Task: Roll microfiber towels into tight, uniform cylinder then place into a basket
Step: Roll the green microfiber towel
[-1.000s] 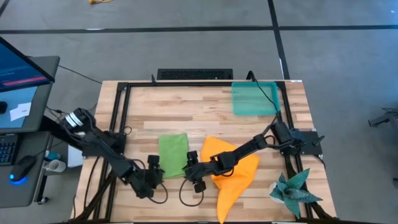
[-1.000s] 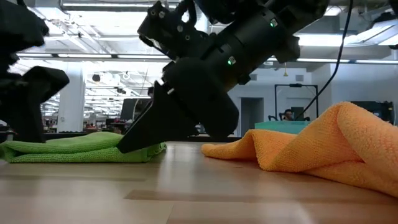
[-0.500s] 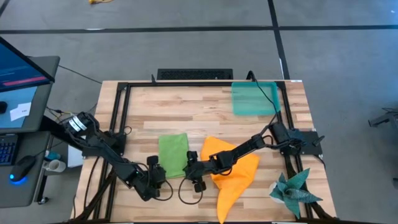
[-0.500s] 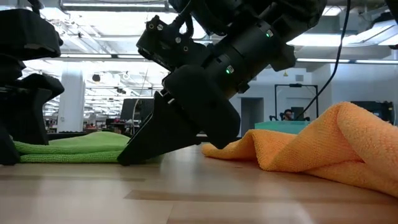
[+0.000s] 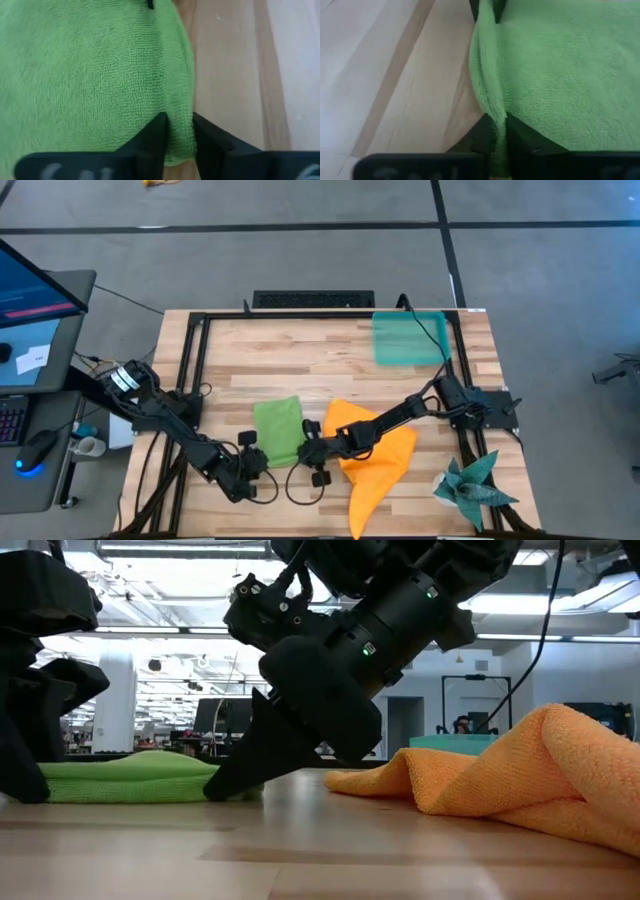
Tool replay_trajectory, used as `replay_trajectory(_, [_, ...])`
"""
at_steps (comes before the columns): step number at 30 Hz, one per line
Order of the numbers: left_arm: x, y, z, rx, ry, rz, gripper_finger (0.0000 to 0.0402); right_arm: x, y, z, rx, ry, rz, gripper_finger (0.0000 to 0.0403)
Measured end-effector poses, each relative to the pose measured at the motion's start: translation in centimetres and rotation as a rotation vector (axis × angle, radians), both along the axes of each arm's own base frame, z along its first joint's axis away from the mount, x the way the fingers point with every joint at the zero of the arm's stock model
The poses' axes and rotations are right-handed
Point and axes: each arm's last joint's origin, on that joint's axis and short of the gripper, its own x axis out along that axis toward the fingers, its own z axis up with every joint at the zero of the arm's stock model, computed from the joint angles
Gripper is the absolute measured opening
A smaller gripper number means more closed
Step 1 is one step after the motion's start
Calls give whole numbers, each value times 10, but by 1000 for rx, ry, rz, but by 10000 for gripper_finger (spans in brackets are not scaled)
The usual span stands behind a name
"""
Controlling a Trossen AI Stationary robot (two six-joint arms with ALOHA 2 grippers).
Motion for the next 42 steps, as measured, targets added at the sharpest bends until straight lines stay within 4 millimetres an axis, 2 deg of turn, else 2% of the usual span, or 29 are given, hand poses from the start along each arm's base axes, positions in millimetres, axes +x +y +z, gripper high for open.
replay_trajectory(5, [2,-7,4,-38,7,-26,18,-1,2,1,30,15,35,14])
replay_trajectory(8, [5,-14,10,-103,42,-58,5,-1,4,1,65,26,67,11])
replay_trajectory(13, [12,-22,21,-147,47,-101,15,3,8,11,87,102,83,25])
replay_trajectory(17, [17,-27,29,-184,68,-100,19,7,14,23,109,173,82,13])
replay_trajectory(24, [17,-32,38,-259,127,-8,10,10,29,49,127,245,122,16])
replay_trajectory(27, [18,-33,42,-273,131,21,10,11,30,53,126,251,124,16])
replay_trajectory(35, [19,-27,41,-338,158,207,13,18,12,50,189,275,17,14])
replay_trajectory(42, [13,-17,38,-283,198,351,13,27,-6,52,206,243,-70,11])
